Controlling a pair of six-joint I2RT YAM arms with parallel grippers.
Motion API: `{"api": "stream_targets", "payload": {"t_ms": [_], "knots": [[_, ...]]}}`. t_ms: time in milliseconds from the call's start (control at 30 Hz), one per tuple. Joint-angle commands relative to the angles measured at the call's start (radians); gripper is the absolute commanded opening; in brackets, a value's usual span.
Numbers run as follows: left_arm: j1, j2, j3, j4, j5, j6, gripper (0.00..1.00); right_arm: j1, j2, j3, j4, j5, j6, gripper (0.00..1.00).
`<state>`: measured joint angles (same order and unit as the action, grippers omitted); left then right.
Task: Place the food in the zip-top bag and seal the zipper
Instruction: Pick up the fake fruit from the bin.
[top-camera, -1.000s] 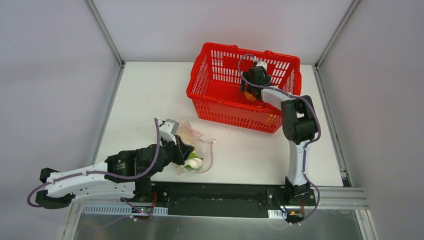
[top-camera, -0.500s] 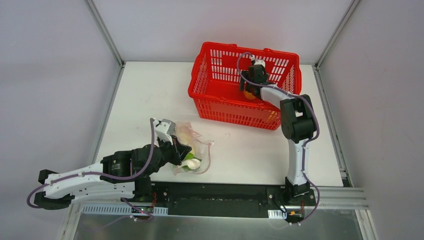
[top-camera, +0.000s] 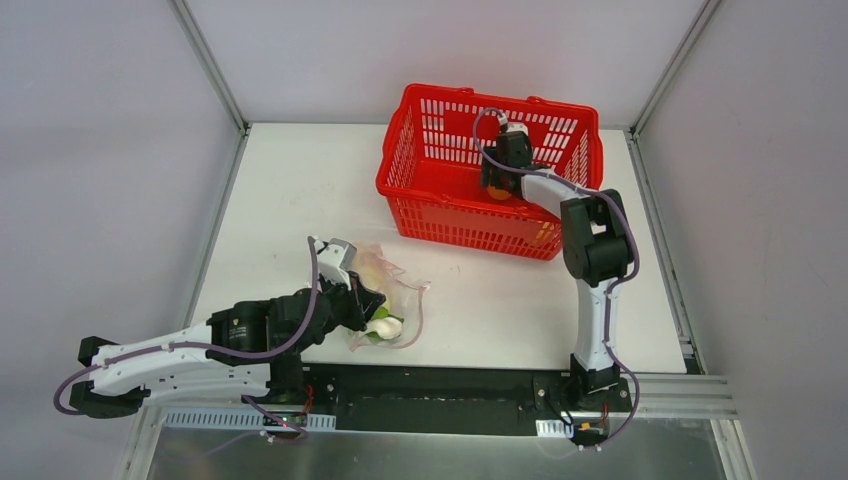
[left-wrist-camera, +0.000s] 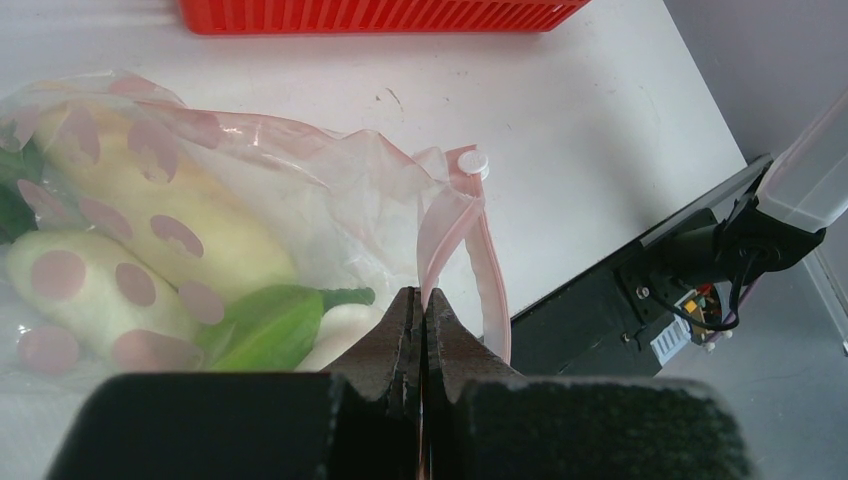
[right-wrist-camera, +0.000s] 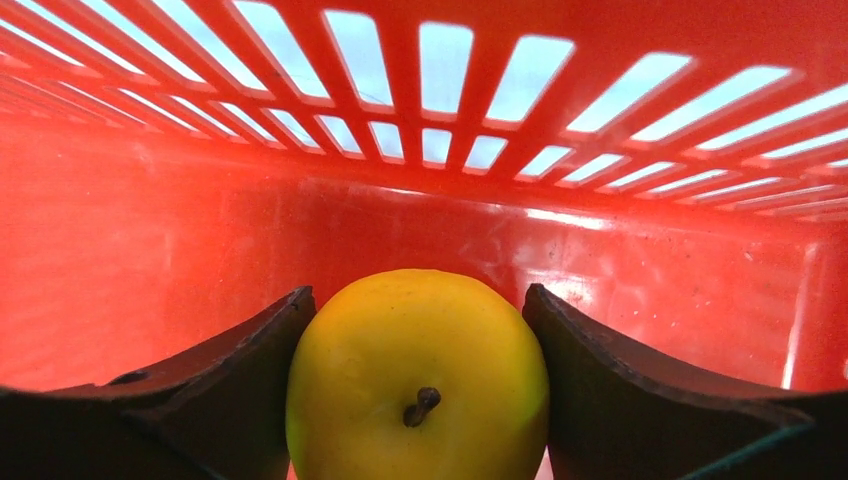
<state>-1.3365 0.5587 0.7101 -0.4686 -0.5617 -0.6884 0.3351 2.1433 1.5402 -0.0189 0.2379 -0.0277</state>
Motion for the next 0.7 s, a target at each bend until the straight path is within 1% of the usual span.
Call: {"api": "stream_targets", "payload": {"t_ms": [0, 267, 367, 400, 467, 667], "knots": [[-0.007, 0.006, 0.023, 0.032, -0.024, -0.003, 0.00, -0.004, -0.107, -0.048, 0.014, -0.016, 0.024, 0.58], [-0.006, 0.004, 0.017, 0.049, -0.022, -0.008, 0.00, -0.004, -0.328, -0.191, 0.070, -0.123, 0.108, 0.52], [-0.006, 0.010, 0.024, 0.050, -0.024, -0.007, 0.00, -0.005, -0.405, -0.231, 0.062, -0.216, 0.146, 0.51], [-0.006, 0.011, 0.026, 0.051, -0.024, -0.005, 0.00, -0.006, -0.430, -0.244, 0.056, -0.293, 0.165, 0.51], [-0.006, 0.014, 0.033, 0.050, -0.024, 0.000, 0.00, -0.005, -0.478, -0.264, 0.047, -0.374, 0.194, 0.51], [-0.006, 0.018, 0.035, 0.054, -0.046, 0.007, 0.00, -0.005, -0.625, -0.316, 0.041, -0.466, 0.239, 0.49]]}}
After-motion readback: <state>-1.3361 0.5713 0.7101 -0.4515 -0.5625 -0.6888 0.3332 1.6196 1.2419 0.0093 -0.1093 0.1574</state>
